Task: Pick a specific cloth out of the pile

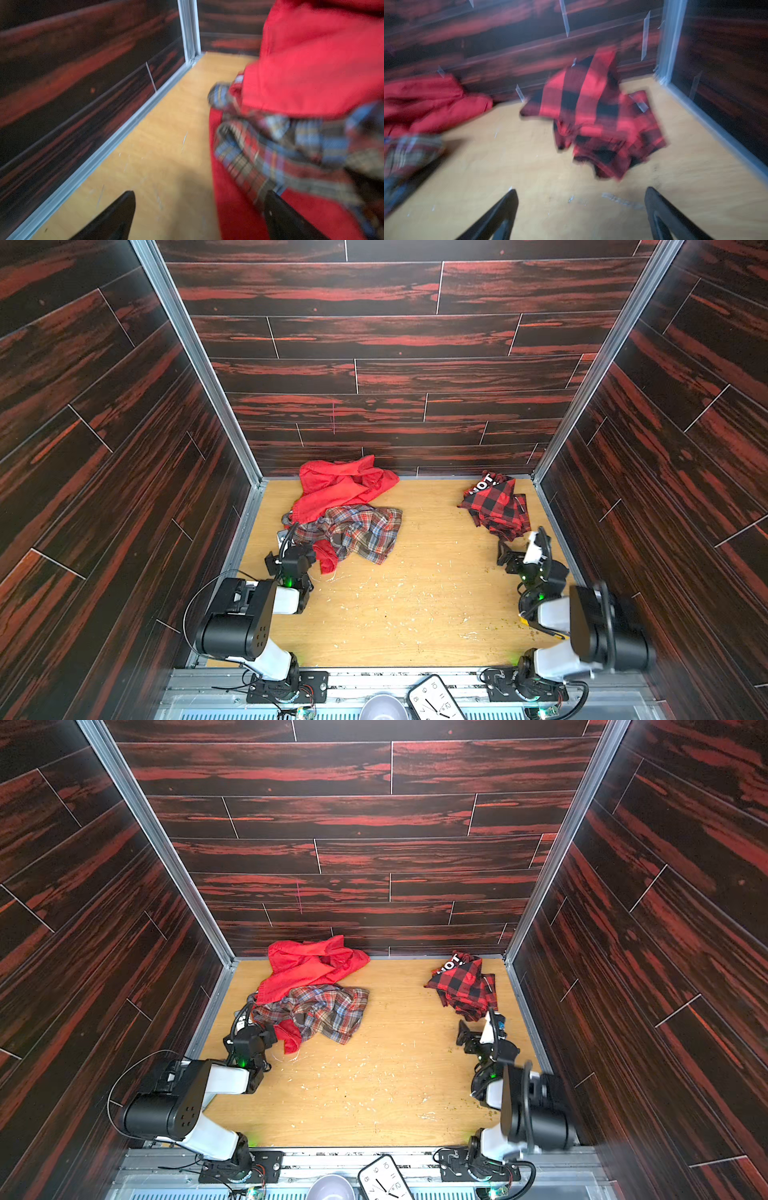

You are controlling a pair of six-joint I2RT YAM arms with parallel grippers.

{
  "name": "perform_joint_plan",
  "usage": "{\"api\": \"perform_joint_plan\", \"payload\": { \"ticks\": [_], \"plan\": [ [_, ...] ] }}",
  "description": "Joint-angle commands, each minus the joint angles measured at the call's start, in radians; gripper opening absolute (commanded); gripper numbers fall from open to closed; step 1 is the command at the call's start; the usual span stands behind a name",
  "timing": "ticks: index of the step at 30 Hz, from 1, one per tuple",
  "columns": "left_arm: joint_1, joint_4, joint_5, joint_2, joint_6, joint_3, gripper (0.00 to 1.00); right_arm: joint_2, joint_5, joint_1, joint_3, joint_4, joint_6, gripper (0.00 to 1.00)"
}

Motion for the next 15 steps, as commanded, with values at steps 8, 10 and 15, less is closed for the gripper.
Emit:
{"api": "perform_joint_plan", "payload": {
  "ticks": [8, 10, 15],
  "plan": [
    [0.007, -0.025, 0.019, -0.032, 0.004, 0.023, 0.99, 0.015, 0.064, 0.056, 0.070, -0.036, -0.067, 0.99],
    [0.006, -0.027, 0.020, -0.032, 0.002, 0.025, 0.99, 0.015, 0.064, 0.056, 0.070, -0.036, -0.068, 0.99],
    [0.008, -0.027, 0.024, -0.035, 0.003, 0.024, 0.99, 0.016, 0.064, 0.056, 0.069, -0.033, -0.068, 0.99]
  ]
}}
